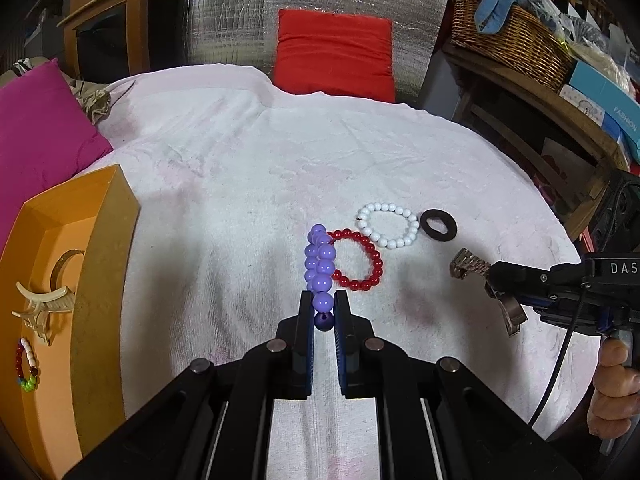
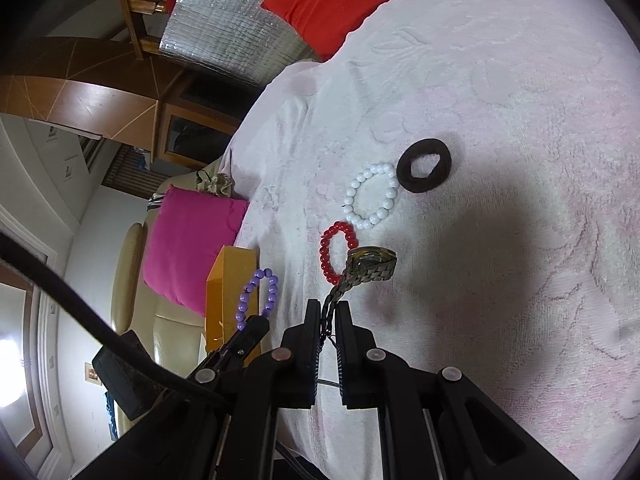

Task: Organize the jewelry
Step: 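Carry the watch and purple bracelet toward the orange box with both grippers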

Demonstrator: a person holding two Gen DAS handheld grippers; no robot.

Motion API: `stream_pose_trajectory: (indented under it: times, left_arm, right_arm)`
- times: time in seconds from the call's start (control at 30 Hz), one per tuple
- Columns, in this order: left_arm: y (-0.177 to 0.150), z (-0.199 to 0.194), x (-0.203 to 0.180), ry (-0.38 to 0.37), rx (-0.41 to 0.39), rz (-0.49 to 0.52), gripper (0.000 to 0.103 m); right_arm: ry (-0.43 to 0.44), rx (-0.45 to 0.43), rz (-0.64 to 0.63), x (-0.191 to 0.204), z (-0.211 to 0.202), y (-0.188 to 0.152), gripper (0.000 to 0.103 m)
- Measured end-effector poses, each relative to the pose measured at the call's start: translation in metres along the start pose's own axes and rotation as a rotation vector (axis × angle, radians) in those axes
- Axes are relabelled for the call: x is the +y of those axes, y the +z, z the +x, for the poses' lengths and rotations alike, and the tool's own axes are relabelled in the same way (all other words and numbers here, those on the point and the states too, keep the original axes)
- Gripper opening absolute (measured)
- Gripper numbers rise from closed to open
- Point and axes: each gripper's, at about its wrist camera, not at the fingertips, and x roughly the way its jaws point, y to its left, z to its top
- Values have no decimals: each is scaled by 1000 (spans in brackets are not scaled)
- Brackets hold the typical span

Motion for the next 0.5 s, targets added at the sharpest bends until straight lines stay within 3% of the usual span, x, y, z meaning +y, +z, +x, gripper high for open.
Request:
stream_pose_trajectory:
  times: [0.5]
  left_arm:
    - [-23, -26, 4, 12, -27, -30, 9]
  right_arm:
    - [4, 14, -99, 26, 8, -9, 8]
